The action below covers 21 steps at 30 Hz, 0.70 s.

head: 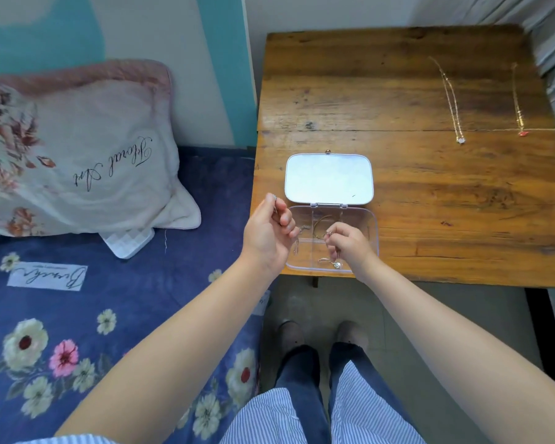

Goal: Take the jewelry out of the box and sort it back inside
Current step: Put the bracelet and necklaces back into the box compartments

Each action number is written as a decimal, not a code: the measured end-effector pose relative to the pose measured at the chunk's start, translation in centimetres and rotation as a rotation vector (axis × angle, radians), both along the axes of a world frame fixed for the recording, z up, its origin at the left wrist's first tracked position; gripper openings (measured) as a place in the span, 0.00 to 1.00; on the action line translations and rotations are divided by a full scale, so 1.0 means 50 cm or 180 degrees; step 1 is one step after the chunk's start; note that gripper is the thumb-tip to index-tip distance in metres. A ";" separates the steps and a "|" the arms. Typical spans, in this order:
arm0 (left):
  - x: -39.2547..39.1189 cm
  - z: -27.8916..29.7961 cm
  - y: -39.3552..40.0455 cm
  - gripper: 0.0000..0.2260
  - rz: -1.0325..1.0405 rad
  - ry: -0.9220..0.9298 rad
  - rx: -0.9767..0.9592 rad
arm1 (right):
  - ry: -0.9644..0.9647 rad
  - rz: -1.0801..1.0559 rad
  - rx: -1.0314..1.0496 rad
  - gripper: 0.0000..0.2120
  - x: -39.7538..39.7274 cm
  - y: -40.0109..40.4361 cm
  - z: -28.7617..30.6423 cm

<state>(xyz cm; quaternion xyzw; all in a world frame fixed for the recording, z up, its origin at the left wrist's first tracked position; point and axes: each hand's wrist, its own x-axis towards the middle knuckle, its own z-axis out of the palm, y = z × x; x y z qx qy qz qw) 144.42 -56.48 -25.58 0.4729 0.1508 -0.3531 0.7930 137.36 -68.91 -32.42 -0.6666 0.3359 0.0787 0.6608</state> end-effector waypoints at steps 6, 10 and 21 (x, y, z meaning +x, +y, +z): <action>-0.024 -0.098 0.005 0.19 -0.0846 -0.0729 0.1259 | 0.0630 0.0842 -0.1201 0.08 -0.008 0.011 -0.040; -0.026 -0.160 0.012 0.12 -0.2064 -0.2232 0.2672 | 0.0440 0.1074 -0.1811 0.11 -0.019 0.014 -0.046; -0.028 -0.214 0.018 0.10 -0.2952 -0.3739 0.4233 | -0.0421 0.1324 -0.3261 0.06 -0.125 -0.033 -0.068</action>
